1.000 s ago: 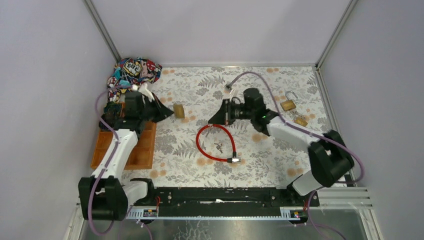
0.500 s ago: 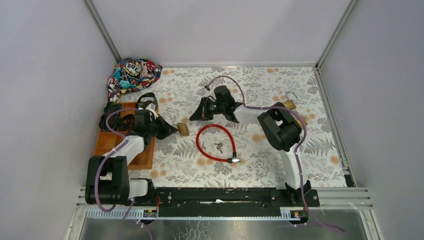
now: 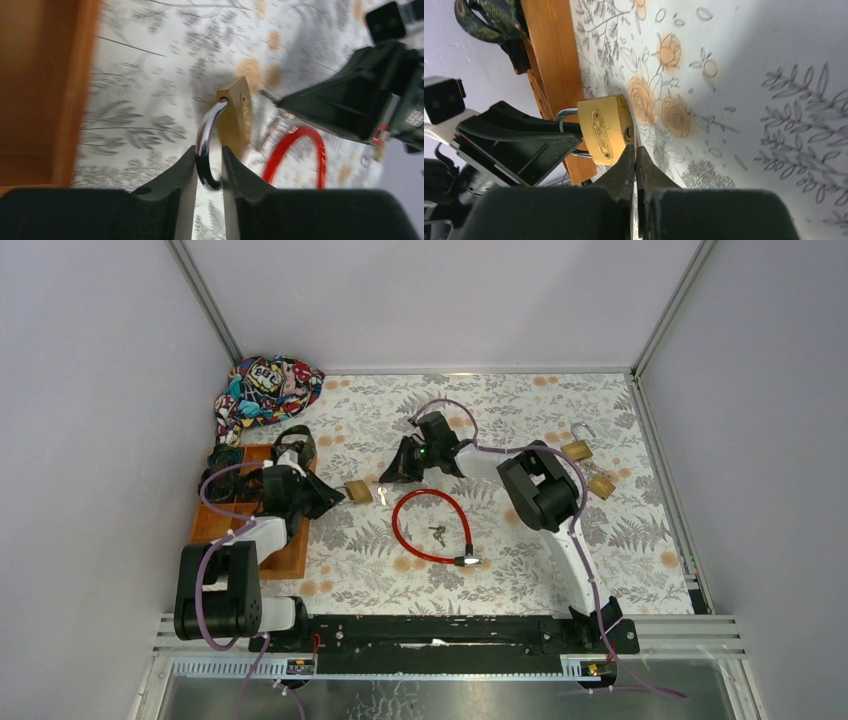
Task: Lock with the key
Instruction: Place the lock at the center of the board.
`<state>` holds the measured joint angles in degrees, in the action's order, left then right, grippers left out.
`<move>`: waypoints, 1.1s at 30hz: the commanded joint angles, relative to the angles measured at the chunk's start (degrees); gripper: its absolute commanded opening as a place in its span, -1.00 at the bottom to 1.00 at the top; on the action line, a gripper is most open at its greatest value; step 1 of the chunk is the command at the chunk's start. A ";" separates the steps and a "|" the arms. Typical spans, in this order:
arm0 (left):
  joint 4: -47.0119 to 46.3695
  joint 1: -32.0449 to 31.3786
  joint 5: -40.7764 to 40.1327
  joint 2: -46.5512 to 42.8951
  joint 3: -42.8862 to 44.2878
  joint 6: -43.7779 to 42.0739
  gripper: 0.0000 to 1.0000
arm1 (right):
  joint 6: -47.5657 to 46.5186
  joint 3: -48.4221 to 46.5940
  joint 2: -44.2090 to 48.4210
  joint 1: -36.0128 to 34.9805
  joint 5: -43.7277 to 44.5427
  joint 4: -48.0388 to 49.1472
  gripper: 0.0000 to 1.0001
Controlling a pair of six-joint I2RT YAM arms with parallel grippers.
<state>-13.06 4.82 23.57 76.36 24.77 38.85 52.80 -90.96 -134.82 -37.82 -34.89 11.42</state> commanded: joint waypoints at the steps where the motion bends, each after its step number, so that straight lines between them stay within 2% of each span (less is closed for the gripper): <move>1: 2.99 0.69 -8.67 -0.64 -1.38 -6.44 -0.20 | 2.10 -5.96 -3.34 1.11 -0.40 -5.15 -1.00; 3: 4.35 0.64 -10.23 -1.87 -2.40 -5.65 -0.06 | 1.94 -7.34 -4.32 1.26 -0.85 -7.06 -0.97; 5: 5.08 0.52 -10.95 -3.50 -2.61 -5.62 0.06 | 0.82 -8.04 -4.25 1.50 0.06 -8.83 -0.70; 11: 12.66 0.43 -14.08 -6.44 0.68 -5.81 0.36 | -5.34 -12.13 -2.29 1.92 3.57 -17.09 -0.17; 14: 17.03 0.22 -15.68 -8.04 2.39 -6.04 0.51 | -11.15 -16.38 -0.78 1.91 6.86 -23.87 -0.02; 19: 25.13 -2.66 -13.98 -10.45 8.21 -6.88 0.76 | -22.90 -22.15 4.96 1.93 18.00 -37.44 0.22; 20: 26.85 -4.12 -13.96 -11.06 9.64 -7.65 0.79 | -25.47 -22.85 6.75 1.88 20.58 -39.83 0.39; 22: 29.44 -7.30 -13.51 -12.57 12.26 -9.08 0.88 | -30.31 -23.21 10.81 2.03 25.76 -44.28 0.59; 23: 30.60 -8.39 -12.62 -13.53 13.18 -9.48 0.90 | -32.33 -22.99 13.02 2.40 28.04 -46.83 0.86; 24: 31.14 -9.22 -10.68 -14.73 13.93 -9.61 0.91 | -33.83 -22.44 15.27 3.40 29.74 -49.21 0.97; 28: 31.77 -11.98 -0.13 -19.99 16.28 -13.87 0.97 | -38.83 -14.93 27.43 8.97 37.90 -57.28 0.99; 30: 32.72 -12.91 5.99 -23.03 17.11 -18.65 0.98 | -39.59 -8.95 33.60 13.73 38.11 -59.03 0.99; 33: 36.17 -14.75 10.27 -27.15 17.93 -27.76 0.97 | -39.55 -3.51 40.22 20.33 39.97 -62.65 0.99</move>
<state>18.28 -8.08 23.77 53.58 40.69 23.22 16.93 -99.92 -102.54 -25.41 -2.35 -41.25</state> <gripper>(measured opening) 0.986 0.993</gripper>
